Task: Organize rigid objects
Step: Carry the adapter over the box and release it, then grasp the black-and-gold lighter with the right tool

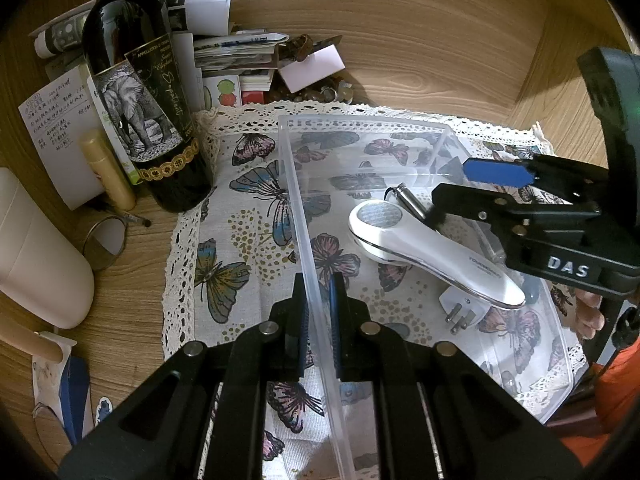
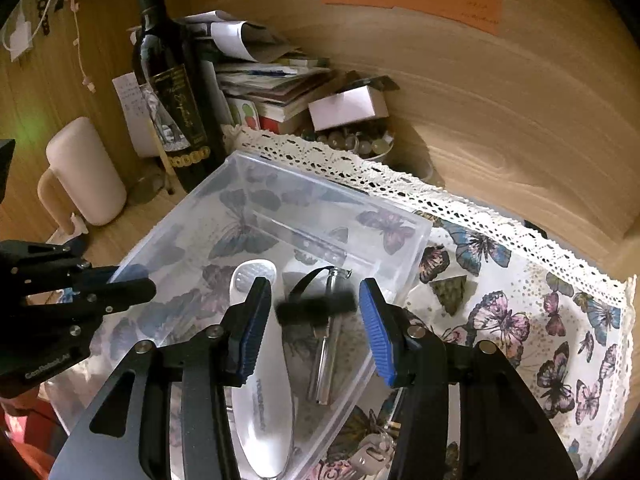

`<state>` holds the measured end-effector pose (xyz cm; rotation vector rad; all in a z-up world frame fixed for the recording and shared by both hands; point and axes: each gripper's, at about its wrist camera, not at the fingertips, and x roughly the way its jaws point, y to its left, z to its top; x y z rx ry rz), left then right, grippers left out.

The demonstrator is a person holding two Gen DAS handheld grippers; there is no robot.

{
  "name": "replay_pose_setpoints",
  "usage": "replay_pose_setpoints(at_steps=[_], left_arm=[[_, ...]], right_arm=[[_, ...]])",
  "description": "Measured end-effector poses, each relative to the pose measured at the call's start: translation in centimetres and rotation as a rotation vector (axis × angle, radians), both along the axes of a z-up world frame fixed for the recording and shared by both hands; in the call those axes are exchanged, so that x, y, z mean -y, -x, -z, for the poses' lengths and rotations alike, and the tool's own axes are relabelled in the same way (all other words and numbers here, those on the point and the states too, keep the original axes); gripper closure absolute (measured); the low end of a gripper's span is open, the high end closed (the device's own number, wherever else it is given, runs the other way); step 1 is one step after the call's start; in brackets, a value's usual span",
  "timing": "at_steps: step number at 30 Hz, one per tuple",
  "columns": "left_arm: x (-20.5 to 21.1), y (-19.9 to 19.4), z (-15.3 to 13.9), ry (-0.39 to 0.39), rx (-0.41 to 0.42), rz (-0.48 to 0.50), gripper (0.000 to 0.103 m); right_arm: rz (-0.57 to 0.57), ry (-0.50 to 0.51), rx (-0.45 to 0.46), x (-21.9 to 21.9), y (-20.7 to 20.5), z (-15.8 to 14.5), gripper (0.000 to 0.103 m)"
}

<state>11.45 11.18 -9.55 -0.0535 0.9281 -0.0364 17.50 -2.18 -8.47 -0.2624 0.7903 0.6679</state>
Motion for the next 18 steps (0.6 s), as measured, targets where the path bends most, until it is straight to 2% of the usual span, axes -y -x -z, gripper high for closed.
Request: replay_pose_setpoints(at_steps=[2, 11, 18], left_arm=[[0.0, 0.0, 0.0, 0.002, 0.000, 0.000, 0.094], [0.0, 0.0, 0.0, 0.002, 0.001, 0.000, 0.094], [0.0, 0.0, 0.0, 0.004, 0.000, -0.001, 0.094]], right_arm=[[0.004, -0.011, 0.014, 0.3, 0.1, -0.4, 0.049], [0.068, -0.057, 0.075, 3.1, 0.4, -2.9, 0.049], [0.139, -0.062, 0.091, 5.8, 0.1, -3.4, 0.049]])
